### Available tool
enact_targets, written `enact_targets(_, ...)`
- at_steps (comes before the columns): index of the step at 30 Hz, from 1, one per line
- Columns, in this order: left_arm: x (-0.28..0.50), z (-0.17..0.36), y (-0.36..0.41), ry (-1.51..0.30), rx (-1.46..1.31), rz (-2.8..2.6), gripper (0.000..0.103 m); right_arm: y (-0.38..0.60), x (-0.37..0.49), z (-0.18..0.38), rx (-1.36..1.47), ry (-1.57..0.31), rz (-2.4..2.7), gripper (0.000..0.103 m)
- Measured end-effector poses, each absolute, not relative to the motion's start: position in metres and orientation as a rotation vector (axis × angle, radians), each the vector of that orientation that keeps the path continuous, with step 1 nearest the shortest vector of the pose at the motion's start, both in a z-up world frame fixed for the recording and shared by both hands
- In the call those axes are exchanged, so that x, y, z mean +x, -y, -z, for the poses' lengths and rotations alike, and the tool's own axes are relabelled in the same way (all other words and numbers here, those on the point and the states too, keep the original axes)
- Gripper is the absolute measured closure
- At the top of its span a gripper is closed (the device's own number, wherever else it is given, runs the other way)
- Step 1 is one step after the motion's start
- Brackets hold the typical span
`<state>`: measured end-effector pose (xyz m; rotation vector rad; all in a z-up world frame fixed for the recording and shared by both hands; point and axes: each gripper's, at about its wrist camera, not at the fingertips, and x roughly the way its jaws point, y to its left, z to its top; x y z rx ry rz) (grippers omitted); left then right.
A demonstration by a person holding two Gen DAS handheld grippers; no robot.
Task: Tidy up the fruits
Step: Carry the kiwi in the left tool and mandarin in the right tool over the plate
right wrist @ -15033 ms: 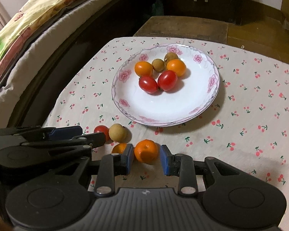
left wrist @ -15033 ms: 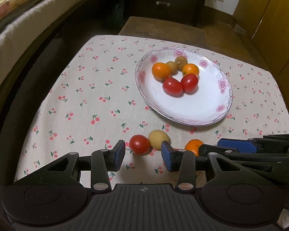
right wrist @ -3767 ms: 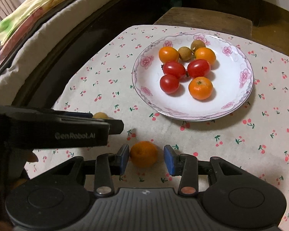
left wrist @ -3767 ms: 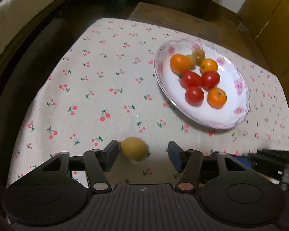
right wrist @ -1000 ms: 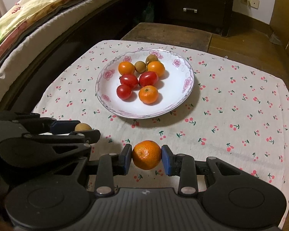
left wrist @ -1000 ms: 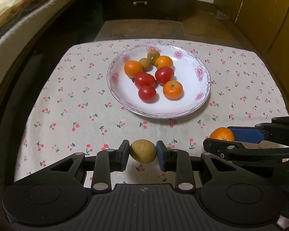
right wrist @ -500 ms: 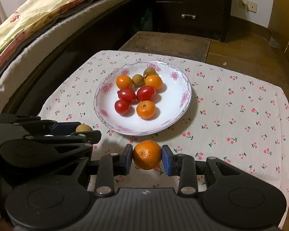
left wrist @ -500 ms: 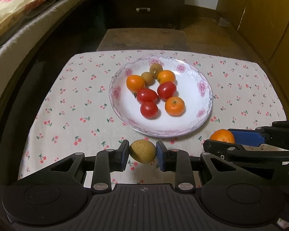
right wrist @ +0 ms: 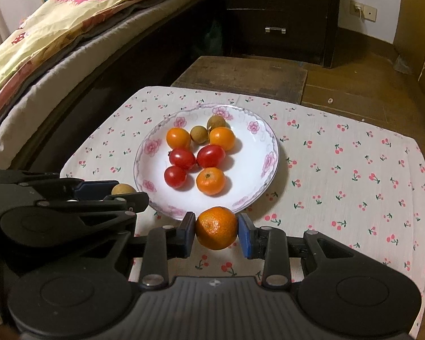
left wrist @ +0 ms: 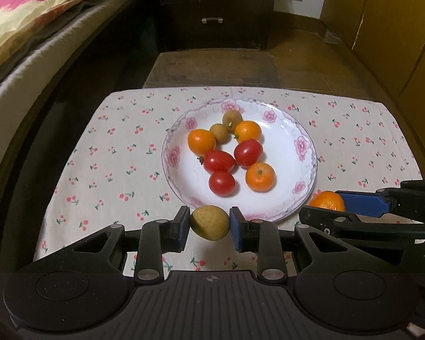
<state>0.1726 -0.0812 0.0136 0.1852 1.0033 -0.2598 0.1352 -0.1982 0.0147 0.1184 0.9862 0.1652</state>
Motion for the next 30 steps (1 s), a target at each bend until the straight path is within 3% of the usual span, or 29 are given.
enact_targets(30, 0.212, -0.002, 0.087, -1.032, 0.140, 0.245, 0.066, 0.213, 0.172, 0.000, 0.182, -0.984, -0.167, 0.068)
